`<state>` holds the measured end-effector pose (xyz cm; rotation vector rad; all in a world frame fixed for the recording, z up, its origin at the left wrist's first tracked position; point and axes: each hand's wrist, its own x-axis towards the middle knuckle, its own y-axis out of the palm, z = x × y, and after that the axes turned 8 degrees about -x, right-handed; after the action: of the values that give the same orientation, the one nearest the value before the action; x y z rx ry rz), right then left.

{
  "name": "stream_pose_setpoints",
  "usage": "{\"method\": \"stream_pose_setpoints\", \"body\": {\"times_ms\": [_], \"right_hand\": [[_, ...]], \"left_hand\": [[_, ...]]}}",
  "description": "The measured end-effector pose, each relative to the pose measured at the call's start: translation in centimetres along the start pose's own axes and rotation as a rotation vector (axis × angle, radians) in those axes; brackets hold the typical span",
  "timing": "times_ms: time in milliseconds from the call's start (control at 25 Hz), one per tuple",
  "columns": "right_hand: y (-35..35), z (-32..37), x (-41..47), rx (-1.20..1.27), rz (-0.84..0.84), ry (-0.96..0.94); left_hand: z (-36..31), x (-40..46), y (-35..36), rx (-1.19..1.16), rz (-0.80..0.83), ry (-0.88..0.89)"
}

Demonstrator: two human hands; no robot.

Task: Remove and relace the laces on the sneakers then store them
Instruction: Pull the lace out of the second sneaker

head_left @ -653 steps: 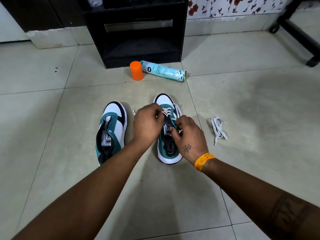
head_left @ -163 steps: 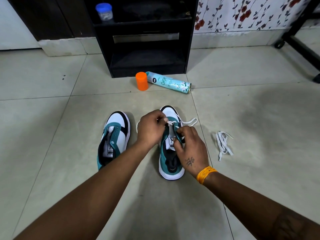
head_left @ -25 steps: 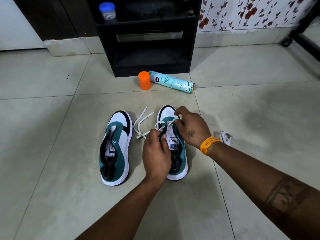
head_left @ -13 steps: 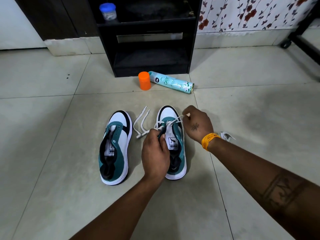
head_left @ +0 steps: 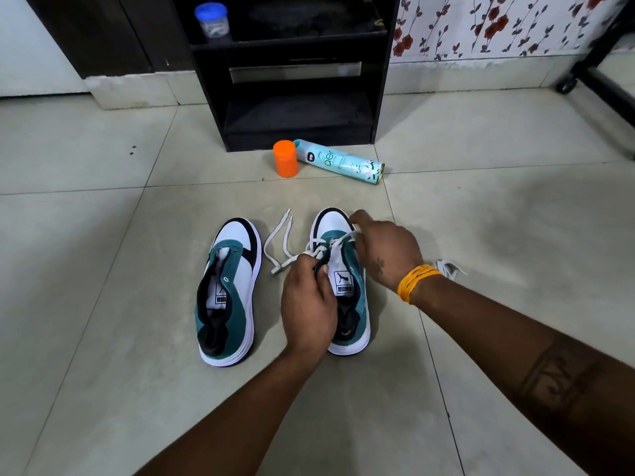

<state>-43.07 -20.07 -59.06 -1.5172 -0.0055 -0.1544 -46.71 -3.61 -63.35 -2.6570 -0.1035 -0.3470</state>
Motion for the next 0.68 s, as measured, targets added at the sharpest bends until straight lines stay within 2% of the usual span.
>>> {"method": "stream_pose_setpoints", "body": {"times_ms": [80, 160, 240, 320, 360, 440, 600, 680], "right_hand": [[-0.3, 0.9, 0.0, -0.181, -0.009, -0.199], [-0.3, 0.9, 0.4, -0.257, 0.006, -0.200], [0.1, -0.1, 0.5, -0.163, 0.020, 0.012], [0.4, -1.3, 0.7, 0.111, 0.063, 0.295], [0.4, -1.5, 0.8, 0.203, 0.077, 0.348], [0.1, -1.0, 0.7, 0.186, 0.054, 0.261], [-0.9, 1.2, 0.3, -0.160, 0.013, -0.174], [-0.6, 1.2, 0.2, -0.243, 0.024, -0.175]], "left_hand": [[-0.1, 0.1, 0.1, -0.005, -0.006, -0.003], [0.0, 0.0, 0.1, -0.003, -0.006, 0.003], [0.0, -0.1, 0.1, 0.006, 0.000, 0.018], [0.0, 0.0, 0.0, 0.004, -0.003, 0.017], [0.0, -0.1, 0.0, 0.003, -0.003, 0.019], [0.0, -0.1, 0.0, 0.006, -0.005, 0.025], [-0.1, -0.1, 0.1, 0.009, -0.010, 0.021], [-0.1, -0.1, 0.1, 0.007, -0.010, 0.016]]}}
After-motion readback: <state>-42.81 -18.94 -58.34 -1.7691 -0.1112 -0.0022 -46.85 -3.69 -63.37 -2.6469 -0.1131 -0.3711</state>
